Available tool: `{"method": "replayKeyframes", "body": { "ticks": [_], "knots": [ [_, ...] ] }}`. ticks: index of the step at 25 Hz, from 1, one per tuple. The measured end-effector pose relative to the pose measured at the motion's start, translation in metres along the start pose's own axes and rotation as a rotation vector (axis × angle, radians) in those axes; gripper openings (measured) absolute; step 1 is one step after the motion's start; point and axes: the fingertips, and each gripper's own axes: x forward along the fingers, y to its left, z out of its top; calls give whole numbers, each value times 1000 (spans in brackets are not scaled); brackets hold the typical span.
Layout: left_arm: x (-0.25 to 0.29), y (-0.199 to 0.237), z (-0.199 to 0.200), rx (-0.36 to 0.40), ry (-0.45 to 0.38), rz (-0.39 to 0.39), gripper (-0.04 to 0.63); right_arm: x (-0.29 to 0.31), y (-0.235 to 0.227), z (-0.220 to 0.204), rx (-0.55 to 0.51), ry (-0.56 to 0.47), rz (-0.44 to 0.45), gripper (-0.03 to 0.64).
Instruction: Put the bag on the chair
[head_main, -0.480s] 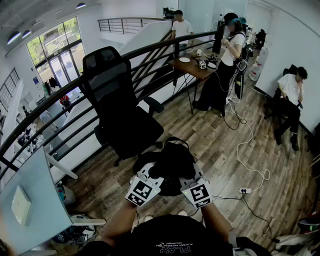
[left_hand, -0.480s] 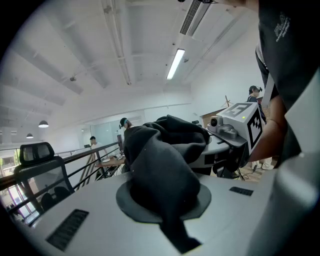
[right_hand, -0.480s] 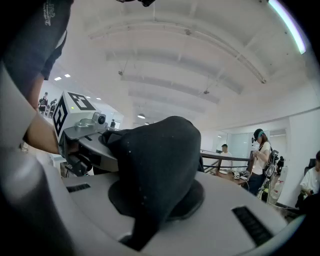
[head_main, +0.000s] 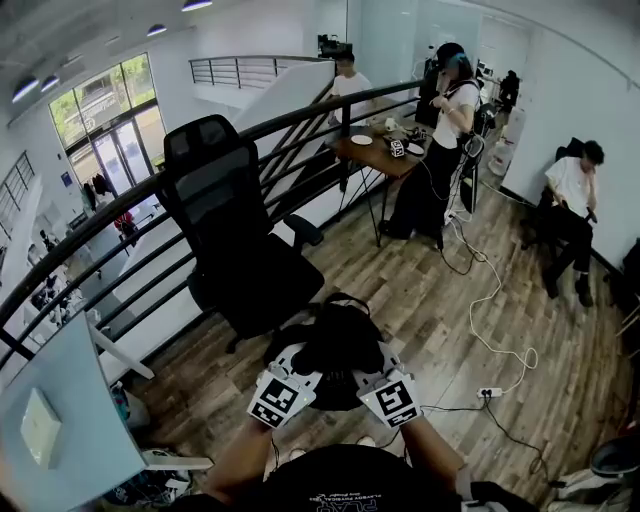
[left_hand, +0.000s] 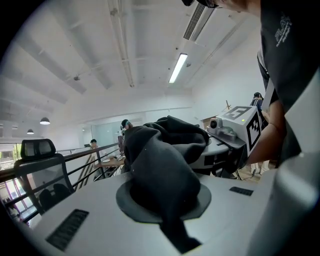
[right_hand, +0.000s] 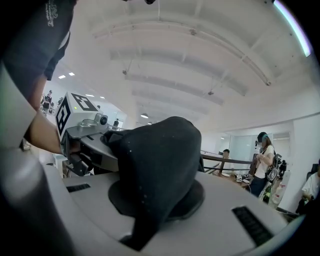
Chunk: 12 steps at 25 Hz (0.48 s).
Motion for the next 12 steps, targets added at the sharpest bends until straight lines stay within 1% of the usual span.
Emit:
{"method": "replayKeyframes", "body": {
  "ticks": [4, 12],
  "knots": [
    [-13, 6, -4, 9, 6, 13, 35, 8, 12, 2, 18, -16, 10, 44],
    [-38, 24, -5, -2, -17, 13, 35, 26, 33, 16, 31, -21, 1, 44]
  ]
}}
